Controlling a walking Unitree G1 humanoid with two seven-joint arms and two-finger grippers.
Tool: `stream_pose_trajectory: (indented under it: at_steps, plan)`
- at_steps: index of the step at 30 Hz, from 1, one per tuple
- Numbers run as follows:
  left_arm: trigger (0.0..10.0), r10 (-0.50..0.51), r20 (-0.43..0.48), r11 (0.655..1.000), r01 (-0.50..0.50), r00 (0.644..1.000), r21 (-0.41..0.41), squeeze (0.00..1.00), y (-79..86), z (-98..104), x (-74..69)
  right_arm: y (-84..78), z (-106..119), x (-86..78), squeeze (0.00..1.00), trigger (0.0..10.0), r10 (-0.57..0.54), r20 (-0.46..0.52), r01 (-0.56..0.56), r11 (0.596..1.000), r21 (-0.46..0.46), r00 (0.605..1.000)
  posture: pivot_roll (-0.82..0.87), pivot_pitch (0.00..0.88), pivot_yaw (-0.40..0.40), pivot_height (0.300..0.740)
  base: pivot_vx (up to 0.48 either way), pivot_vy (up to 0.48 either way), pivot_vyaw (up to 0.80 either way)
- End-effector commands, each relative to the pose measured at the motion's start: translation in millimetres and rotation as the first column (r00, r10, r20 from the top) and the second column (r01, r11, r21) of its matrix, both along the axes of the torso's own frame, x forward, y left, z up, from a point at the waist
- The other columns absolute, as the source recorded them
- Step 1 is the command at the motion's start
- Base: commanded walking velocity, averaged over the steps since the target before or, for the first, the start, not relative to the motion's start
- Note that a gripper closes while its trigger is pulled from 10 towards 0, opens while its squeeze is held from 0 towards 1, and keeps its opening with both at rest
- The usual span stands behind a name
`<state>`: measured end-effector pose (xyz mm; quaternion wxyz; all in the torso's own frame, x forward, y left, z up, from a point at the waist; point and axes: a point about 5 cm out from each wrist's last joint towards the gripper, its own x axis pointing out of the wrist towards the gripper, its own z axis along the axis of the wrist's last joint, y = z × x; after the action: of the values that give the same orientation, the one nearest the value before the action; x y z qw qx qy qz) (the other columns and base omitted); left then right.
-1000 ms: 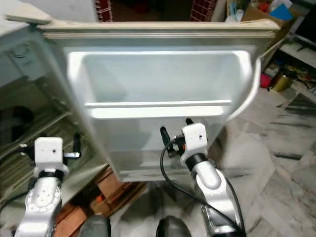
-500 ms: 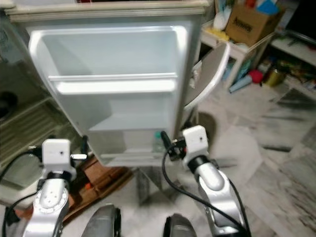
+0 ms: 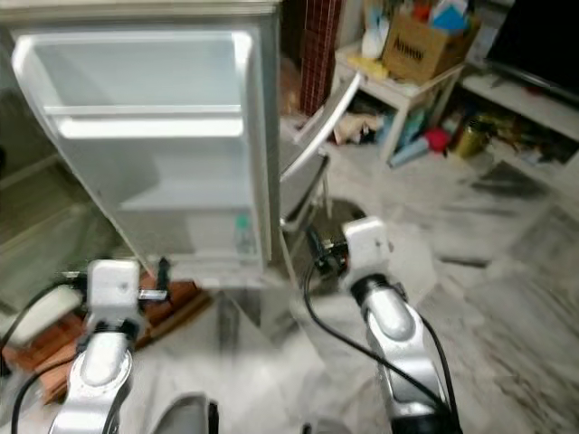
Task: Restocking fridge
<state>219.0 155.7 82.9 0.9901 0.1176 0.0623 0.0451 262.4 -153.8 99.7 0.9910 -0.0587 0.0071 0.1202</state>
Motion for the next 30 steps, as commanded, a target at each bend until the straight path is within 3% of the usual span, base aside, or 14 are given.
stream_pose_trajectory:
  at_steps: [1, 7, 15, 24, 28, 30]
  plan:
    - [10.0, 0.003, -0.027, 0.999, -0.002, 1.000, 0.039, 0.00, 4.7, -5, -1.6, 7.2, 8, 4.6, 0.00, 10.0, 0.043, 0.043, -0.042, 0.999, -0.015, 0.998, 0.13, 0.099, -0.021, 0.740, 0.000, -0.270, 0.00]
    - [10.0, 0.009, -0.033, 0.999, -0.008, 0.999, 0.032, 0.00, 5.8, -6, -1.4, 2.3, 20, 17.4, 0.00, 10.0, -0.003, 0.110, 0.002, 1.000, 0.016, 0.994, 0.13, 0.098, -0.018, 0.740, 0.000, -0.308, 0.68]
    - [10.0, 0.016, -0.043, 0.999, -0.015, 0.999, 0.038, 0.00, 6.4, -7, -1.7, 6.8, 25, 21.3, 0.00, 10.0, 0.034, 0.147, -0.038, 0.999, 0.023, 0.989, 0.14, 0.103, -0.016, 0.740, 0.000, -0.328, 0.68]
    - [10.0, 0.031, -0.049, 0.999, -0.029, 0.998, 0.038, 0.00, 8.3, -9, -3.8, 3.3, 25, 26.0, 0.00, 10.0, -0.009, 0.153, 0.000, 0.999, 0.054, 0.988, 0.13, 0.095, -0.004, 0.740, 0.000, -0.312, 0.67]
    - [10.0, 0.056, -0.018, 0.998, -0.055, 0.998, 0.009, 0.00, 13.7, -7, -1.3, 0.5, 20, 23.3, 0.00, 10.0, -0.061, 0.141, 0.050, 0.996, 0.079, 0.988, 0.13, 0.088, 0.008, 0.740, 0.000, -0.150, 0.66]
    - [10.0, 0.085, -0.013, 0.994, -0.086, 0.996, -0.073, 0.00, 18.5, -10, 3.4, 0.2, 12, 17.8, 0.00, 10.0, -0.082, 0.112, 0.072, 0.993, 0.095, 0.990, 0.11, 0.085, 0.003, 0.740, 0.000, 0.000, 0.65]
